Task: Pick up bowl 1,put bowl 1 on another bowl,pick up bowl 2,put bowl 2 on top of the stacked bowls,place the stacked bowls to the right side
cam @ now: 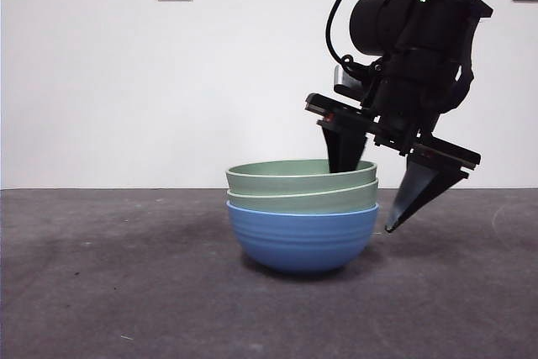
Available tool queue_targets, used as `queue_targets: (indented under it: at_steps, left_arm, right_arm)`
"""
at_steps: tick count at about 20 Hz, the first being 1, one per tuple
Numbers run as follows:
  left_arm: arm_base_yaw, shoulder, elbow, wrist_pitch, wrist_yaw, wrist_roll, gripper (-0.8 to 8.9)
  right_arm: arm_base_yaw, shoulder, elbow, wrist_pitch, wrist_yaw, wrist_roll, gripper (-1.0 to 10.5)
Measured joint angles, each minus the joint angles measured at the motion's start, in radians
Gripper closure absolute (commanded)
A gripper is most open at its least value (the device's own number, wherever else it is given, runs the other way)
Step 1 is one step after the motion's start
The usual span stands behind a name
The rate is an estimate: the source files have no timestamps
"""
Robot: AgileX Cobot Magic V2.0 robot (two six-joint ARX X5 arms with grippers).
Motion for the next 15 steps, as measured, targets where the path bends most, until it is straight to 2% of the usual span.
queue_targets:
  at_steps: [3, 5, 6, 15]
  left_arm:
    - [0.0, 0.0, 0.0, -0.001, 0.0, 0.0, 4.32]
    - [0.0, 0.0, 0.0, -0.001, 0.0, 0.0, 4.32]
    - [0.0, 0.0, 0.0, -0.001, 0.0, 0.0, 4.32]
    - [0.0, 0.0, 0.0, -0.002, 0.0, 0.0, 4.32]
  right_arm:
    - [0.0, 0.0, 0.0, 0.001, 0.0, 0.0, 8.1]
    - [0.0, 0.0, 0.0, 0.002, -0.001, 0.0, 9.4]
    - [0.0, -0.002, 0.001, 0.013, -0.005, 0.004, 9.6]
    - [0.0, -0.008, 0.005, 0.019, -0.005, 0.006, 9.6]
